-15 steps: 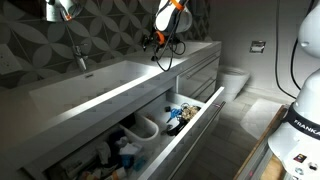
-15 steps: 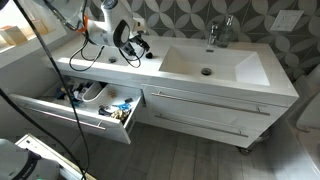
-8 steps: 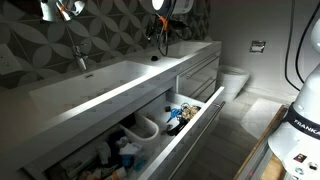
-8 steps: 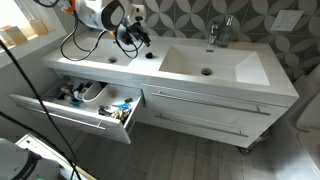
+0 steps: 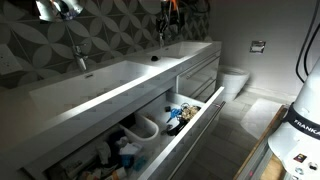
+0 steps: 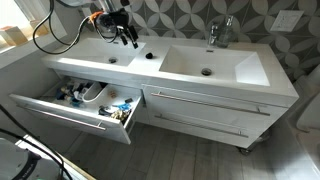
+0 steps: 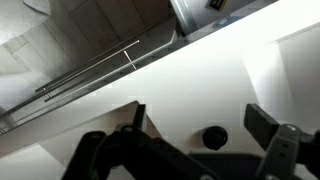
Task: Remove the black object from the open drawer and put it on the sink
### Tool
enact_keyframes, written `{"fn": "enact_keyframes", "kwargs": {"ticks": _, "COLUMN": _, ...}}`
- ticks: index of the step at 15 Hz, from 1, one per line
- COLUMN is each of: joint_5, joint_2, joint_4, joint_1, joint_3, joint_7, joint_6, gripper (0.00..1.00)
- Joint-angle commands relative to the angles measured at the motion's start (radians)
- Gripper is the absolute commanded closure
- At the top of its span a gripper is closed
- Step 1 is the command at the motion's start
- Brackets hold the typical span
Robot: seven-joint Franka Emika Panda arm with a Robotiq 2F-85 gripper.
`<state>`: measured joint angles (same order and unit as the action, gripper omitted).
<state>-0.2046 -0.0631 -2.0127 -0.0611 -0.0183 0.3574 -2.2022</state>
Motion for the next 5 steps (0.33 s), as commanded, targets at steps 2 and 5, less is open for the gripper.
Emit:
{"fn": "enact_keyframes", "kwargs": {"ticks": 2, "joint_5": -0.015, "joint_2": 0.021, "joint_4": 0.002, "joint_1": 0.027, "joint_3": -0.006, "joint_7": -0.003, "joint_6": 0.096, "gripper": 0.0}}
{"fn": "enact_keyframes", "kwargs": {"ticks": 5, "joint_5": -0.015, "joint_2": 0.016, "joint_4": 0.002, "joint_1": 0.027, "joint_3": -0.009, "joint_7": -0.003, "joint_6": 0.089, "gripper": 0.0}}
